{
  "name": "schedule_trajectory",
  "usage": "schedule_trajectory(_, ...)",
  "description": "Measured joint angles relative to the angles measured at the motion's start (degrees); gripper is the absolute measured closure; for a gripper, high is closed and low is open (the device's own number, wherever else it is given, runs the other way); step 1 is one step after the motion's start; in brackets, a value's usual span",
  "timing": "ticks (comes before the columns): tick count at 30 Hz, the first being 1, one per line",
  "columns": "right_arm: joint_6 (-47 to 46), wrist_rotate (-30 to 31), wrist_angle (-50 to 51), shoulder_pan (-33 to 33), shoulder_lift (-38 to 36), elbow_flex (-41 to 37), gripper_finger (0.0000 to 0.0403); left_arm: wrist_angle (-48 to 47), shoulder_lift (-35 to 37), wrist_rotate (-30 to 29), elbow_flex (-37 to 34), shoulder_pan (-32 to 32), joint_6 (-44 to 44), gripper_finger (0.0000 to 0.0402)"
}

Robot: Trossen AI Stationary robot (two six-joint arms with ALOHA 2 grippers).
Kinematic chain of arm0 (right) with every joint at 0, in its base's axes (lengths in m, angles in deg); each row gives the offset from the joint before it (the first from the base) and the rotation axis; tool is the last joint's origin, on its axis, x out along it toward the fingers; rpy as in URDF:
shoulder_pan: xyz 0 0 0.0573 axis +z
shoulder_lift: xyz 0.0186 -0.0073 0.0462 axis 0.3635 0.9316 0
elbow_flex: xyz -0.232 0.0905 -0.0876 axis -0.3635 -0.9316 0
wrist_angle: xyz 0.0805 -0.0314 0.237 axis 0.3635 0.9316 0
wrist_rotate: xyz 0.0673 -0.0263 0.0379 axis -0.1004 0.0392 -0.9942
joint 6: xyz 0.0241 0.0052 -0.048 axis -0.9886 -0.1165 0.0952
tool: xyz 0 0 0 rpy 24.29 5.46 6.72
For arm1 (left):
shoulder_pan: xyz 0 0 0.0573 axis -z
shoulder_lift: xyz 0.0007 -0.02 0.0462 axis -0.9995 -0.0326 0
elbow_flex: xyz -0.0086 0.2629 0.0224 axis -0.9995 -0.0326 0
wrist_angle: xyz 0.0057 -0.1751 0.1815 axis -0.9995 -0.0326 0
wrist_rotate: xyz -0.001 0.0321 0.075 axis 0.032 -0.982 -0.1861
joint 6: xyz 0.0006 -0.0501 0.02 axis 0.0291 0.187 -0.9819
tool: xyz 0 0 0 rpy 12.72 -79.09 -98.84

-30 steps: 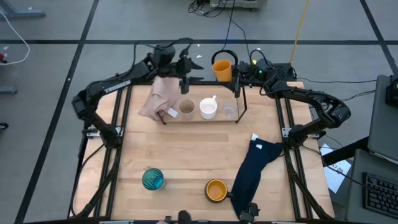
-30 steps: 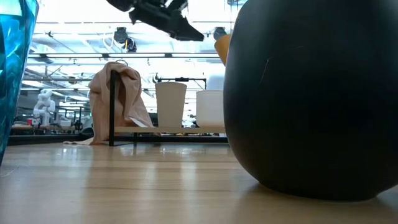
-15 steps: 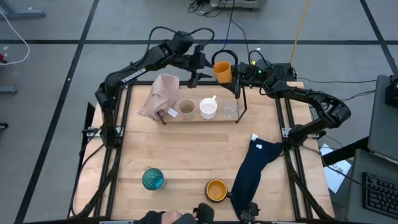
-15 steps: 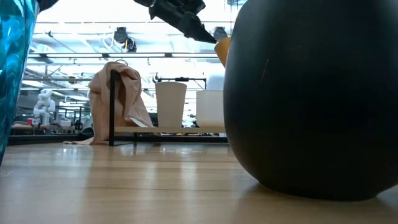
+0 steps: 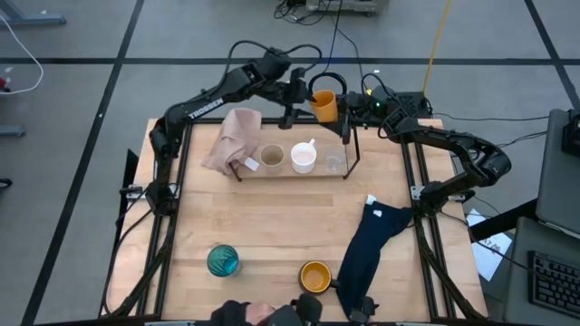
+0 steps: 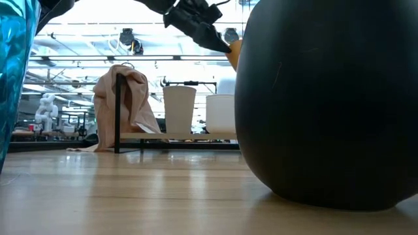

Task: Stack small to large cups/mugs on shelf
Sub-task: Put the orange cup on the shelf

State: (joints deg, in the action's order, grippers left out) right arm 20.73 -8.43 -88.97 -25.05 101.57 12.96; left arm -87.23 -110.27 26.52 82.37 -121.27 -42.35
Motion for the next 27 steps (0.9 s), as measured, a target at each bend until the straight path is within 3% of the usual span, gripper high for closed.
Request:
schedule_trajectory(4,-0.17,-0.4,0.01,0.38,0.0,0.0,0.0114,0.05,0.0,0.0,0.0,0.31,-0.26,0.0201)
schedule_trajectory(7,-0.41,-1.25,-0.01,0.91,0.0,0.0,0.0114,0.01,0.0,-0.04,0.0,0.69,-0.69,0.0224)
schedule_trajectory(15,-1.15,-1.52,-0.46,0.97,-0.15,0.0,0.0114,-1.89,0.0,-0.22,-0.11,1.04,-3.98,0.0382)
schedule_trajectory(22,-1.18,-1.48,-1.27,0.94,-0.27,0.02,0.011,-1.65,0.0,-0.22,-0.11,1.04,-4.39,0.0394)
schedule_trajectory(27,-3.96,-0.07,-1.09,1.01,-1.71,0.04,0.0075,-0.44,0.0,-0.43,-0.11,1.22,-3.9,0.0397)
